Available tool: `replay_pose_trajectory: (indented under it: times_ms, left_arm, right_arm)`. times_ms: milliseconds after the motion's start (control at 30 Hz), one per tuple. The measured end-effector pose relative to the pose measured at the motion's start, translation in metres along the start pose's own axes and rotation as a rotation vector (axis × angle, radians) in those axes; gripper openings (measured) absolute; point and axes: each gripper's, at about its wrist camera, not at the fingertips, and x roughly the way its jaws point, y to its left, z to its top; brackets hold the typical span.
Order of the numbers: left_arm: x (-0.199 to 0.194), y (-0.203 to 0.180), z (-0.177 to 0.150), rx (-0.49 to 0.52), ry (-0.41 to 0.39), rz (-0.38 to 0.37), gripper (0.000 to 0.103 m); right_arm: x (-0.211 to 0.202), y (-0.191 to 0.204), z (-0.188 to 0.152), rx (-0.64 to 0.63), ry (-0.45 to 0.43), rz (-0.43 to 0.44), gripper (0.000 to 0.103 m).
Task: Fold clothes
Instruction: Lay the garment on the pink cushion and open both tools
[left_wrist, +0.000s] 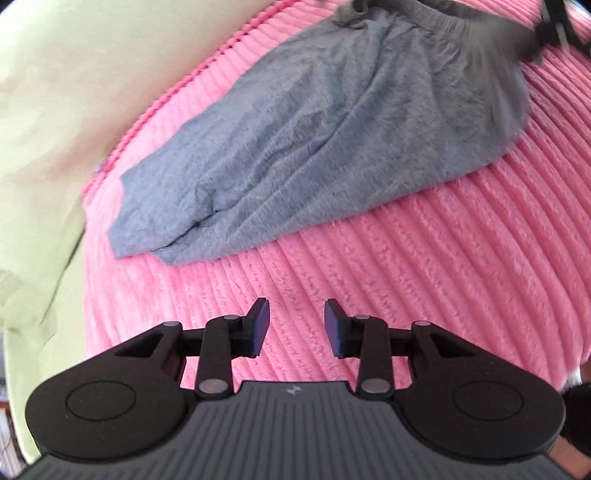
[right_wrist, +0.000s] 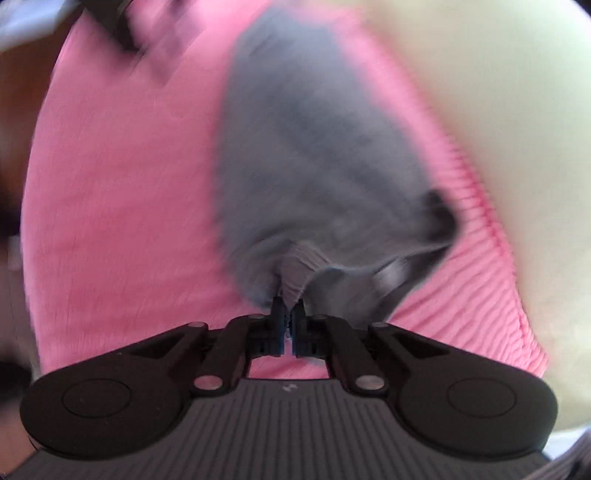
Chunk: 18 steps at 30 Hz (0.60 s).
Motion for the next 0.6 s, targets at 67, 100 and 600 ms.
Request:
replay_pose_trajectory:
  times_ms: [67,100,600]
  left_arm:
    - [0.003,-0.003,0.008,-0.01,-0.004,0.018,0.042]
    - [0.006,-0.004,0.014,-0.008,-0.011,0.029,0.042]
    - [0.034,-0.021,0.04,0.34,-0.186,0.186,0.045]
  right_arm:
    - [-0.019,-0.038,0.005,0.19,-0.063,-0.059,0.001]
    - [-0.023,-0.057,-0.002,0.287,-0.042,-0.095,0.001]
    - [-0.019,-0.024,-0.022,0.222,0.136,-0.262,0.05]
